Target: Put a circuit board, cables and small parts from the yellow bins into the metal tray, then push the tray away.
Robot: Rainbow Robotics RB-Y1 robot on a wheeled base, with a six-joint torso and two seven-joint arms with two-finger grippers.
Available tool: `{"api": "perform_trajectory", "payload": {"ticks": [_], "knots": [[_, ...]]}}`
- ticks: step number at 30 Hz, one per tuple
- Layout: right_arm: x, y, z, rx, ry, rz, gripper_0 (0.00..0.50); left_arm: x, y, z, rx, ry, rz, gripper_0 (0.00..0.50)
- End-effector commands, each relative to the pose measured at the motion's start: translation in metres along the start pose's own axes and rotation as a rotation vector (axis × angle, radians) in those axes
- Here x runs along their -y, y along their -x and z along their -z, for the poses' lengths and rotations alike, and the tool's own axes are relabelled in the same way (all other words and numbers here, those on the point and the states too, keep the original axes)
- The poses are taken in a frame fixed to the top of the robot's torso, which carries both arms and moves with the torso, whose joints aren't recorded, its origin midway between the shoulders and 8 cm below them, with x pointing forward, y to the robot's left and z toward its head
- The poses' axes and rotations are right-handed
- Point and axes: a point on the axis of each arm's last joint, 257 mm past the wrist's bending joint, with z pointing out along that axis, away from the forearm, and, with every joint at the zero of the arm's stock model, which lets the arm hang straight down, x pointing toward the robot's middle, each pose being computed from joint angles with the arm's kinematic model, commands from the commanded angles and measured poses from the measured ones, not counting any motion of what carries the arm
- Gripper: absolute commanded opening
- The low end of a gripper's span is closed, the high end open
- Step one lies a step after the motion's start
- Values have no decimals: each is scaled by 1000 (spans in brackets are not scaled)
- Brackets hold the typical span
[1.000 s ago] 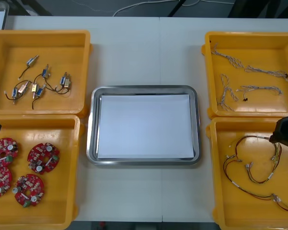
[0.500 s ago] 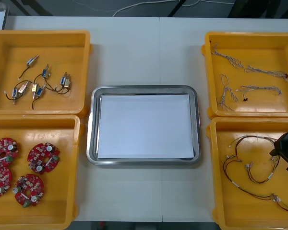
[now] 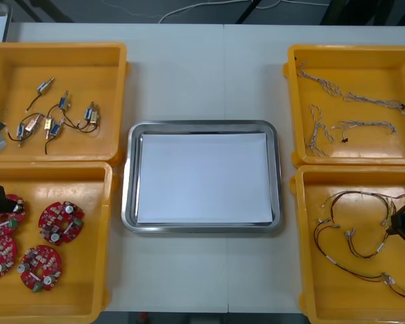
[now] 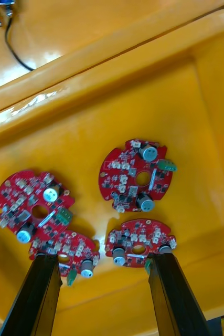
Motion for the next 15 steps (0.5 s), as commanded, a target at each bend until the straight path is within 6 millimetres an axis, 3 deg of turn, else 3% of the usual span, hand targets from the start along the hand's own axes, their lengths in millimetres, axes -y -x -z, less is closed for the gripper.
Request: {"api": "perform_trajectory", "payload": {"ticks": [1,6,15], "knots": [[-1,-11,-4,-7,23,-15,500,-1,13,-6,15,-30,-100,500],[-5,-17,-8,-15,37,-6,500,-1,7,-14,6,-65,-138,500],[-7,-25,-23,-9,41,25,500,9,-24,-12,32,-78,-122,500]]}}
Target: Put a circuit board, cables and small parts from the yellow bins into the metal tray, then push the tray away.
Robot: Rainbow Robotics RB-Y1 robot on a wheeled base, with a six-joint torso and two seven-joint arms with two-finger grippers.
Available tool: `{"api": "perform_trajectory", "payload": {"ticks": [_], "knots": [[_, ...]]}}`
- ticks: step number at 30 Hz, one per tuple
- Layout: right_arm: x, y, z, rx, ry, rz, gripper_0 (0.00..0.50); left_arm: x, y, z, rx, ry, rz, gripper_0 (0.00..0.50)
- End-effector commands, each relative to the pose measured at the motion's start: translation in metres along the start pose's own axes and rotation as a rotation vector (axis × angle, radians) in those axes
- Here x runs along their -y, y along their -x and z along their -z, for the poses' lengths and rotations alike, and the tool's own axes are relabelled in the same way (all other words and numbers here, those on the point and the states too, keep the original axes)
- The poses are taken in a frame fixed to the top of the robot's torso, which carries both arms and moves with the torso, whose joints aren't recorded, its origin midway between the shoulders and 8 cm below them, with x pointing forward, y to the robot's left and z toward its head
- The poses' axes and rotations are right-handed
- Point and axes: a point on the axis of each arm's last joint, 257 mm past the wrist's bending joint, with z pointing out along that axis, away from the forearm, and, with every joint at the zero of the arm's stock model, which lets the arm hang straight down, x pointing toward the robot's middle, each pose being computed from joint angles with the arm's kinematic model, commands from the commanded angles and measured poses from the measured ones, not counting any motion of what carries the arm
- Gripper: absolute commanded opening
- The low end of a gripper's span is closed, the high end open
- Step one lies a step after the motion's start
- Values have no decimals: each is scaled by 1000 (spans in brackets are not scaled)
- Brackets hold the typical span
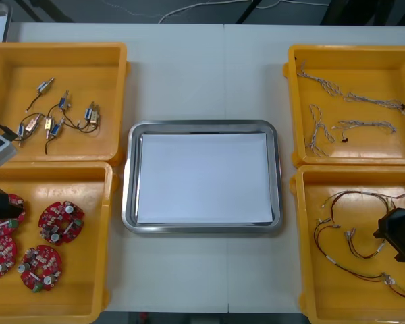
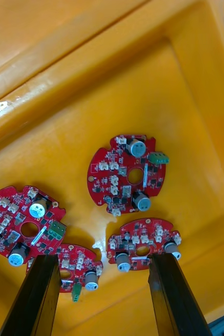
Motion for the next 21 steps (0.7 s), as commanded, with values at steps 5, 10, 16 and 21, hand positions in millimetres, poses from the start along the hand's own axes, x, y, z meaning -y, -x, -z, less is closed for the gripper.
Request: {"api": "perform_trajectory", "payload": {"ticks": [5,10,16,21], "knots": [[2,-9,-19,10,12,57,500,8,-32,3,25,12,43,500],[5,-12,-23,5,5,57,500,11,-41,0,33,5,73,500],[8,-14,-32,15,0,65,500,16,-57,-8,33,-3,111,500],[7,-15,-40,8,11,56,500,19,-71,-13,4,-5,124,500]]}}
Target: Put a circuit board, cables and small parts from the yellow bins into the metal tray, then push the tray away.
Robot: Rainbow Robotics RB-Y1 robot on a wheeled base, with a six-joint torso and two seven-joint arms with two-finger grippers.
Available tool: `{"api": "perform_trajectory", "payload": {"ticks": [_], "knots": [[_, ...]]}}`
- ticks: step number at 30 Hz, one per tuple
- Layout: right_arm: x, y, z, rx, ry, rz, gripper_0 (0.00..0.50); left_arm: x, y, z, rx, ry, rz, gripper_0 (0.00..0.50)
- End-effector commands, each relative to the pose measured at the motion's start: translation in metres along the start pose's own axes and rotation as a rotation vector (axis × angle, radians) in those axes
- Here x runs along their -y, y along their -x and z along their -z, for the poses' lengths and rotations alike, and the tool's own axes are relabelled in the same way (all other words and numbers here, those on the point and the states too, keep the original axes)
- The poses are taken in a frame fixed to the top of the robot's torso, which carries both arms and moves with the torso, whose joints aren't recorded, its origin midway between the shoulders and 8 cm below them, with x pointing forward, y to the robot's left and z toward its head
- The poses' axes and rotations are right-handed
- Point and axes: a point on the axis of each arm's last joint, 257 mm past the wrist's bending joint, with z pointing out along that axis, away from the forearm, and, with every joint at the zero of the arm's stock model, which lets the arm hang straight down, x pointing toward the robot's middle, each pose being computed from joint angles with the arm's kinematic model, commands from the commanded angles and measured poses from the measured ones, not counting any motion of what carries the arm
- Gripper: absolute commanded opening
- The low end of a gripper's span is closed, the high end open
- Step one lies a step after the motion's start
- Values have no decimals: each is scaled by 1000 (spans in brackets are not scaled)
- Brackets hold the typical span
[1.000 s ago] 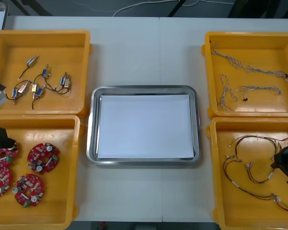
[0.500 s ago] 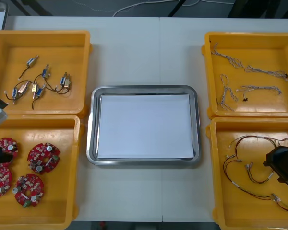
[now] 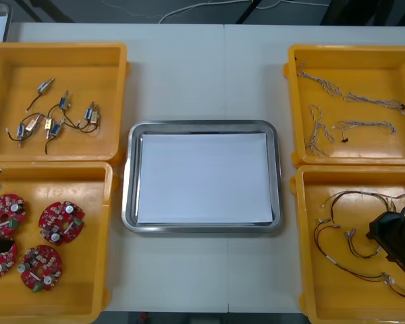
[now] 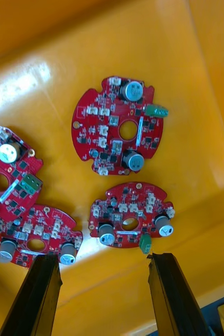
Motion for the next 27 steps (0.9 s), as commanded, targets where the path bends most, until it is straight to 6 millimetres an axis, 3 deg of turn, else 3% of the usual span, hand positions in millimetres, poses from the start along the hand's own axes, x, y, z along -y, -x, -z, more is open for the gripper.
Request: {"api": "perform_trajectory", "payload": {"ticks": [1,5,14,18,20,21,22,23,24,26,27], "knots": [[8,-17,-14,-32,-2,48,500,5,-15,0,-14,5,33,500],[8,-19,-19,-35,2,48,500,4,-30,-4,-55,19,22,500],[10,-22,-21,-43,-1,48,500,3,-44,-13,-108,46,2,500],[11,-24,-22,-49,-3,46,470,4,-48,-16,-135,53,-11,500],[12,-24,-23,-51,-3,45,362,6,-49,-20,-161,46,-21,500],[11,-24,-23,-51,-1,45,276,8,-49,-22,-162,39,-20,500],[12,-25,-23,-54,-3,46,276,10,-49,-24,-167,32,-21,500],[12,-25,-23,-54,-4,45,146,12,-49,-26,-169,27,-23,500],[12,-25,-23,-55,-6,45,84,13,-51,-27,-175,23,-23,500],[12,-26,-23,-55,-7,47,2,14,-53,-29,-183,20,-25,500],[12,-26,-23,-55,-7,47,0,15,-55,-30,-190,17,-23,500]]}}
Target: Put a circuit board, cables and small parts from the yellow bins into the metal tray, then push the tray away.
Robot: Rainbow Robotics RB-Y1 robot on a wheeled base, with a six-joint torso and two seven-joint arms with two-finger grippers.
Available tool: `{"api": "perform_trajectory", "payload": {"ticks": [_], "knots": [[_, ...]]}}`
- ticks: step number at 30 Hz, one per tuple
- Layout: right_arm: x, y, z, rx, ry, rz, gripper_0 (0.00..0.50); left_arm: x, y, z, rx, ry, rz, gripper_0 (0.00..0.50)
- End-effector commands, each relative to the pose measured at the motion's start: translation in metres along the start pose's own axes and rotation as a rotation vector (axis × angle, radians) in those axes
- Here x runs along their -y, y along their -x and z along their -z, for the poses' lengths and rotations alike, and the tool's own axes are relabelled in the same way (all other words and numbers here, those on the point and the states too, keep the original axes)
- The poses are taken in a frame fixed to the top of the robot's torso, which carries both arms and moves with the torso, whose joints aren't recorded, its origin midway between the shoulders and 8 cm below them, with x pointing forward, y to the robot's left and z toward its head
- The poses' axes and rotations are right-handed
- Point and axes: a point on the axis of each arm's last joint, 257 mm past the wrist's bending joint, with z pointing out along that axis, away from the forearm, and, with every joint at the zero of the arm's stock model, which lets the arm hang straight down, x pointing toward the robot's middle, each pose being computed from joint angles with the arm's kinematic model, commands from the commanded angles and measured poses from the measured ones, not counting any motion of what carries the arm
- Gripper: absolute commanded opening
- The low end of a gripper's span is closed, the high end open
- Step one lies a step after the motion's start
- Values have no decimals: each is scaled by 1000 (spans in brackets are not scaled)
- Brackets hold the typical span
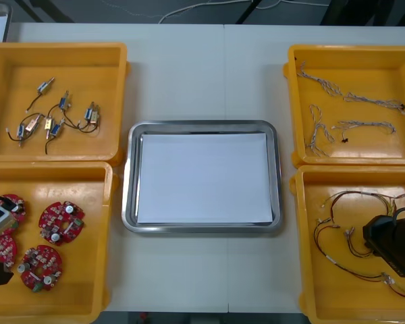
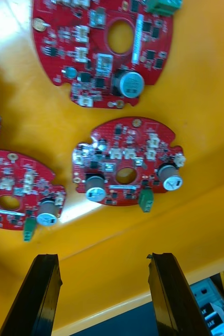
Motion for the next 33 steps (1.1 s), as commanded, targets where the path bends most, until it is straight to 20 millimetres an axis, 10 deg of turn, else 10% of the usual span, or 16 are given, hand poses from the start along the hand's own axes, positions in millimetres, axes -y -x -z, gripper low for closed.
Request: {"api": "perform_trajectory", "payload": {"ticks": [1,15,33], "knots": [[13,-18,-9,-35,-24,6,0,4,1,-4,-17,-2,12,500],[-2,-1,12,-10,-36,48,0,8,-1,-13,-27,-12,24,500],[-14,15,92,28,-115,212,0,13,15,-37,-16,-14,30,500]]}}
